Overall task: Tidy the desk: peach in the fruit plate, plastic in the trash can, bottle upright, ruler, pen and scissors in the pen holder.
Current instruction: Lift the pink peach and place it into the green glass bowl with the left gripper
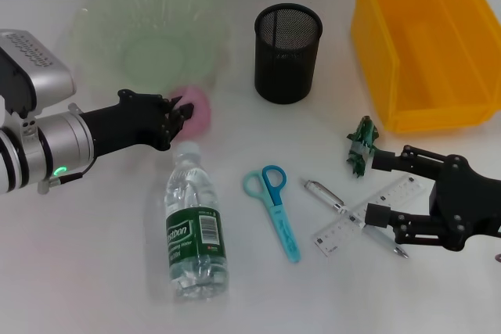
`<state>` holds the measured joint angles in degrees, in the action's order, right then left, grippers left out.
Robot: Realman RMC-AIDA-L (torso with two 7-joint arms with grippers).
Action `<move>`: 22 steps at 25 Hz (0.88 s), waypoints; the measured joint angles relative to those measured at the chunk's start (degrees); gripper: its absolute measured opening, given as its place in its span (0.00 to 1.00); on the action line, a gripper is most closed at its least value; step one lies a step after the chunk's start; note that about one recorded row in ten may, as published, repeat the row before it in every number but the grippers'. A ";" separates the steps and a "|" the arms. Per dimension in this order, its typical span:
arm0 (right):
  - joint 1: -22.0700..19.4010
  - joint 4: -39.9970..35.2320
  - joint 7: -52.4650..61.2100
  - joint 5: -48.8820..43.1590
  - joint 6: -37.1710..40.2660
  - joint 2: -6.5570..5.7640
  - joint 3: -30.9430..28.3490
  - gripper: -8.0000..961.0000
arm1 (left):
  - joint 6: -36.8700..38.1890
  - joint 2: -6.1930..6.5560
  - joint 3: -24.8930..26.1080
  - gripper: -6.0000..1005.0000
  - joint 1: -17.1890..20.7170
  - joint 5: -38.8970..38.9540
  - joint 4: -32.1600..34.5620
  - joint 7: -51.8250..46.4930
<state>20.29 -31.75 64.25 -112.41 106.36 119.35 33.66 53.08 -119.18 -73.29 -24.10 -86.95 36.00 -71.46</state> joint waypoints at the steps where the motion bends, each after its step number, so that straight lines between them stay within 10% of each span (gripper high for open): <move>1: 0.00 -0.02 0.01 0.00 0.01 0.00 0.00 0.87 | 0.03 0.00 -0.36 0.13 0.08 0.12 0.16 -0.14; 16: 0.02 0.12 0.08 0.09 -0.09 0.00 -0.09 0.87 | 5.32 0.23 -5.15 0.12 7.20 6.46 17.97 -4.70; 22: 0.22 0.11 -0.02 0.09 -0.13 0.00 -0.09 0.87 | -2.47 0.40 0.91 0.12 1.02 14.00 10.32 -0.15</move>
<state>20.51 -31.64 64.23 -112.32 106.24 119.35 33.57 50.61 -118.79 -72.38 -23.08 -72.95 46.32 -71.61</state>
